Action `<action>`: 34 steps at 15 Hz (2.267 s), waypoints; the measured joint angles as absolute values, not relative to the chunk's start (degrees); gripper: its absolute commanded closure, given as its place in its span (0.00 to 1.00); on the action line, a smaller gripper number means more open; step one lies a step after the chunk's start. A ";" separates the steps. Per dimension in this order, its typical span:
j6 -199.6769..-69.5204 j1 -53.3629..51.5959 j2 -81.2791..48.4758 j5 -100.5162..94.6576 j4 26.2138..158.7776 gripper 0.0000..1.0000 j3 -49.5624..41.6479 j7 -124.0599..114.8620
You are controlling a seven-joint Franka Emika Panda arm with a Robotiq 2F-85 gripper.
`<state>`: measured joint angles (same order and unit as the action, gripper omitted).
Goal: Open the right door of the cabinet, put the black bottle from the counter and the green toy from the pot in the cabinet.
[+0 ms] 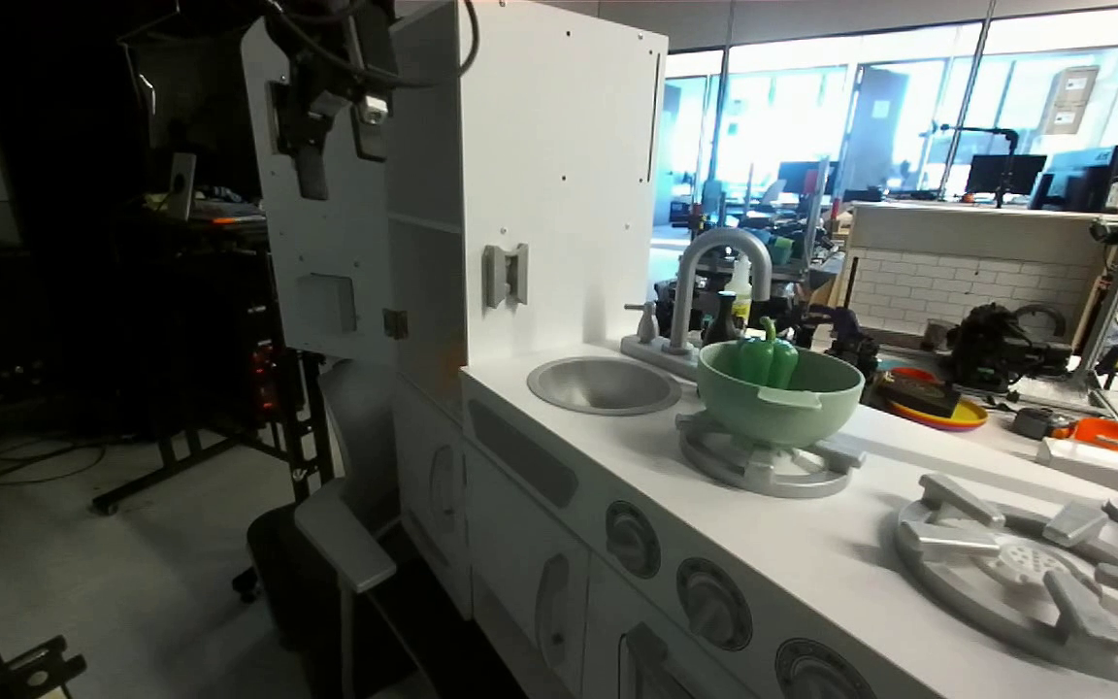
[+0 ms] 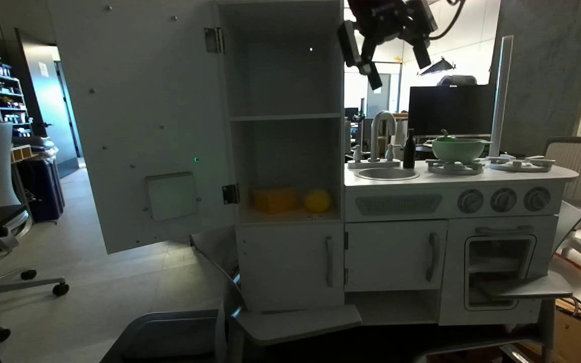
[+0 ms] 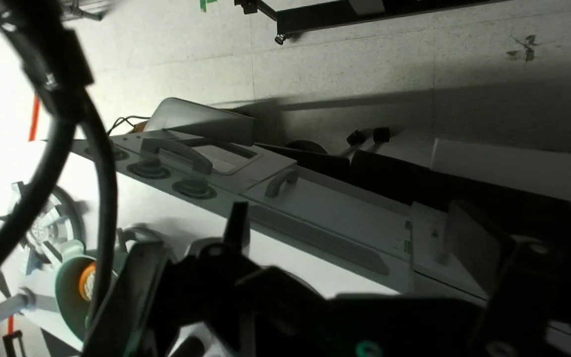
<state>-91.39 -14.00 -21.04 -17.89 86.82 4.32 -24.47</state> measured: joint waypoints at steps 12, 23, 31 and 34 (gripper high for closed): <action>-101.99 -3.53 -20.44 -11.06 95.42 0.00 -2.38 -28.10; -110.37 3.88 -23.67 -1.20 96.26 0.00 -6.44 -28.21; -111.56 4.44 -26.14 3.00 90.36 0.00 -6.97 -30.38; -111.65 4.35 -26.32 3.00 87.94 0.00 -7.03 -32.34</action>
